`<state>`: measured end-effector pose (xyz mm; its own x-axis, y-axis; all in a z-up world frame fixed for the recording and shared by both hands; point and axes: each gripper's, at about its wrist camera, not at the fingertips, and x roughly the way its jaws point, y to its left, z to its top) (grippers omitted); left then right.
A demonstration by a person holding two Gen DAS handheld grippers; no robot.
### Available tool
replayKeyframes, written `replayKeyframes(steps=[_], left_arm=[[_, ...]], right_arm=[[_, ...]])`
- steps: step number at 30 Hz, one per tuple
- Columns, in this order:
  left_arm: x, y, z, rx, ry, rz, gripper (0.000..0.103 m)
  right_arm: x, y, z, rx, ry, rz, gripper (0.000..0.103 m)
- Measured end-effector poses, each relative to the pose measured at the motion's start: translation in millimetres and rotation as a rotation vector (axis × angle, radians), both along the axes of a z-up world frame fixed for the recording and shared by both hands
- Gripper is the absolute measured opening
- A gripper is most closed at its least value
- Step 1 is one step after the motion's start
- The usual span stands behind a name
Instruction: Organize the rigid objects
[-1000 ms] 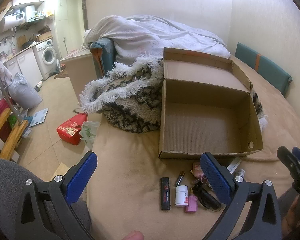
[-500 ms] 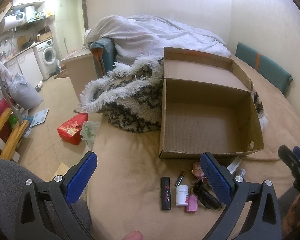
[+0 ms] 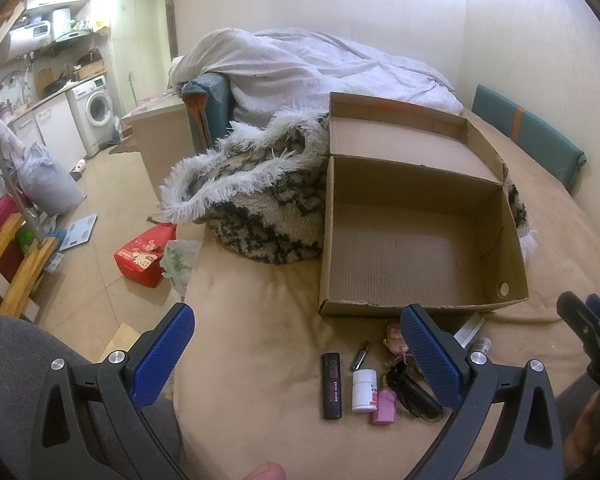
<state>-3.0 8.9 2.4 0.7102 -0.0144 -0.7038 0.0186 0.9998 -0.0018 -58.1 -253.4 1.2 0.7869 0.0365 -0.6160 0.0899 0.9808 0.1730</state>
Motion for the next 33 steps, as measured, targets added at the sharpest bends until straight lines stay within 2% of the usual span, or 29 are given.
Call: replayKeyframes(steps=[19, 27, 30, 33], left_arm=[[2, 3, -4, -0.019, 0.016, -0.005, 0.103], [16, 0, -19, -0.010, 0.121, -0.005, 0.103], [29, 2, -28, -0.021, 0.196, -0.001, 0.095], [41, 5, -37, -0.032, 0.262, 0.010, 0.092]], right_arm=[[0, -4, 2, 0.013, -0.002, 0.001, 0.103], [1, -4, -1, 0.018, 0.013, -0.006, 0.103], [4, -8, -3, 0.042, 0.033, -0.003, 0.103], [13, -17, -8, 0.083, 0.078, -0.002, 0.103]])
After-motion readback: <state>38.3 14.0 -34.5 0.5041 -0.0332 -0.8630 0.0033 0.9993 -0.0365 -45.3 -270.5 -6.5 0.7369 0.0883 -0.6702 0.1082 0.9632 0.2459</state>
